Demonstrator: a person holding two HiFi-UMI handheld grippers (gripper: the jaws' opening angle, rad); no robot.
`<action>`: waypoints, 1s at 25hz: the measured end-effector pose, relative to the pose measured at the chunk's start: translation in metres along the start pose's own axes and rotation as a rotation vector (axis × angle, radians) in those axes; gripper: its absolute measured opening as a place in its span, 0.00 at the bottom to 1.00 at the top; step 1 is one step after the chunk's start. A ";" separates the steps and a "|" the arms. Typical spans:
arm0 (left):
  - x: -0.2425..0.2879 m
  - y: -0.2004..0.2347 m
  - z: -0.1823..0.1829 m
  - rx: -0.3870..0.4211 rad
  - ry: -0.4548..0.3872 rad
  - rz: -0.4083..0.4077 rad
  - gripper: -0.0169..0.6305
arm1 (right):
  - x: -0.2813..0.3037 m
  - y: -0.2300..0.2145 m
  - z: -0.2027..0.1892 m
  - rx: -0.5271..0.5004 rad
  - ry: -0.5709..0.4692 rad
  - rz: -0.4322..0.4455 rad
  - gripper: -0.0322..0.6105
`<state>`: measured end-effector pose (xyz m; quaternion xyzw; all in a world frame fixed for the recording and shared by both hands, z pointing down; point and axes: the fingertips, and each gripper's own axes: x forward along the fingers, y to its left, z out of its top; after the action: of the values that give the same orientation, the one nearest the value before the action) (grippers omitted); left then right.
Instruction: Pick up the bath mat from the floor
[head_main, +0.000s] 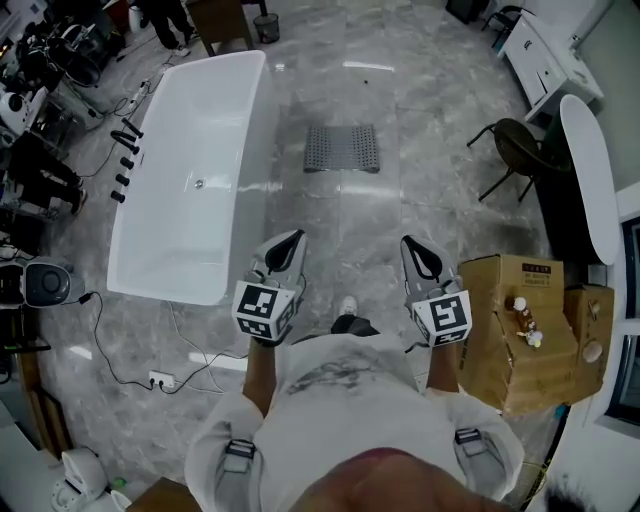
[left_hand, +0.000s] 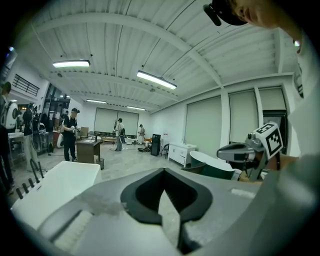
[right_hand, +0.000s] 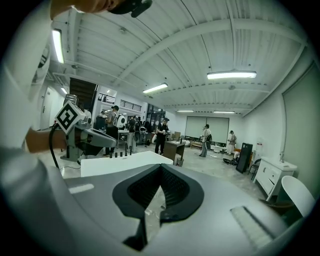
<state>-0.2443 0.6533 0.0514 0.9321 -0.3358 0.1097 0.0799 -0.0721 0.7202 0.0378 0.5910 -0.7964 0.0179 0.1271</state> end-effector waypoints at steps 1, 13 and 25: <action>0.008 0.000 0.005 0.001 -0.006 0.002 0.03 | 0.004 -0.008 0.001 -0.005 -0.002 0.004 0.05; 0.081 0.002 0.024 -0.005 -0.001 0.020 0.03 | 0.040 -0.081 0.000 0.001 -0.009 0.016 0.05; 0.142 0.073 0.032 -0.027 0.002 0.022 0.03 | 0.132 -0.114 0.007 -0.002 0.006 0.016 0.05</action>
<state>-0.1798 0.5039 0.0631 0.9270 -0.3476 0.1070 0.0914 -0.0014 0.5611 0.0462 0.5844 -0.8008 0.0201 0.1298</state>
